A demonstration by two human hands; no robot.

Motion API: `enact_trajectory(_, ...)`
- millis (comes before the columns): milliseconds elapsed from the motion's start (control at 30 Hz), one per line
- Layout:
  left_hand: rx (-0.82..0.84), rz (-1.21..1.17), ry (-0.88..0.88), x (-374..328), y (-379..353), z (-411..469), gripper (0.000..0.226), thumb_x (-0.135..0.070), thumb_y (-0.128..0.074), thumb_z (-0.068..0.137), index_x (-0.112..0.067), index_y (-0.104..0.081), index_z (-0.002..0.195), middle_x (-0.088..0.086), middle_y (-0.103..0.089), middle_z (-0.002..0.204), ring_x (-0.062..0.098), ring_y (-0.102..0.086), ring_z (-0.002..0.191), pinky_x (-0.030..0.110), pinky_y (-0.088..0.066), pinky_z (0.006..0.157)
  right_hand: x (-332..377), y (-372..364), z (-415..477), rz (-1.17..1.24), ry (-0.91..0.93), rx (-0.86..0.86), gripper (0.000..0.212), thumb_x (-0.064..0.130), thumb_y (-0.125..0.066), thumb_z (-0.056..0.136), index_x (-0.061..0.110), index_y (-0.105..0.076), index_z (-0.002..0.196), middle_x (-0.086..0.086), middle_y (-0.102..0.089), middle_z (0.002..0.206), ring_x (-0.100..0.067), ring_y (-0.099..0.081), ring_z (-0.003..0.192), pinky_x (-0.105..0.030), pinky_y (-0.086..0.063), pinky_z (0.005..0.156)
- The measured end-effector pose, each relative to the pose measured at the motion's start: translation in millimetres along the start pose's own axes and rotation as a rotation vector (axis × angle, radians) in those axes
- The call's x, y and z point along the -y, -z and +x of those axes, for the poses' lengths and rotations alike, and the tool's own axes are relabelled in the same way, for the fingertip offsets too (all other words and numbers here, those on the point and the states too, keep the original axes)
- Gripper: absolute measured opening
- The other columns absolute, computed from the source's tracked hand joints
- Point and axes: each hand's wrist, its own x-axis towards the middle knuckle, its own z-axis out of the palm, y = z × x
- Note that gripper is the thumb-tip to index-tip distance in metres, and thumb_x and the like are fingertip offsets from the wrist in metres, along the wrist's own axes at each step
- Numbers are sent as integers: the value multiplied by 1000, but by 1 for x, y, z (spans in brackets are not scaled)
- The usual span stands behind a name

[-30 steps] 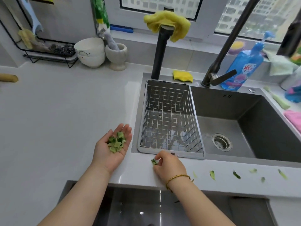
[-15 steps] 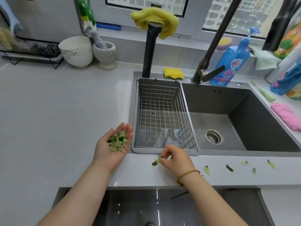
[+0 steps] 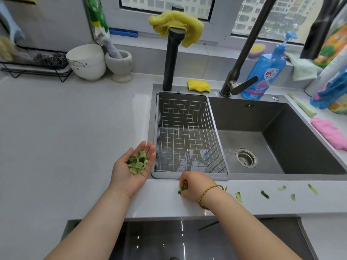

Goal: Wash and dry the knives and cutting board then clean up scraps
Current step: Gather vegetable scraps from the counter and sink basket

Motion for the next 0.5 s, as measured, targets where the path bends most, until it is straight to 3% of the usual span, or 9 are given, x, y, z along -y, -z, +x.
enact_trajectory(67,-19,-16,-3,-2,-2,-1,51,-18,-38,94,1,-73,62,14,-71,76,24,-71,66,31,-58,55,-3,-2,1,-17,-3,-13,28,12,-49,88,18,-50,115,-4,-60,114,-17,-46,85,-26,-41,73)
enact_trajectory(167,2,9,3,-4,-3,-4,39,-16,-45,84,1,-73,62,13,-72,76,24,-71,66,31,-58,54,-8,-3,1,-23,-9,-14,33,10,-47,87,19,-46,119,-6,-60,112,-19,-46,85,-26,-40,72)
enact_trajectory(267,4,-6,-3,-4,-3,-3,49,-17,-39,93,1,-73,62,13,-72,76,23,-71,66,31,-58,55,-10,0,2,-79,8,5,32,9,-46,87,19,-47,118,-7,-60,110,-20,-47,84,-25,-38,71)
enact_trajectory(400,10,-7,9,-4,-5,-3,54,-20,-36,96,1,-73,62,13,-71,75,23,-71,65,30,-58,56,-7,11,3,-87,38,65,23,14,-53,86,14,-56,109,-1,-52,94,-17,-46,85,-27,-43,78)
enact_trajectory(500,8,-2,5,-5,-5,-2,55,-20,-36,96,1,-73,62,13,-71,75,23,-71,65,30,-58,55,-5,14,3,-120,57,76,20,13,-52,86,11,-60,105,-5,-60,99,-16,-47,84,-29,-47,83)
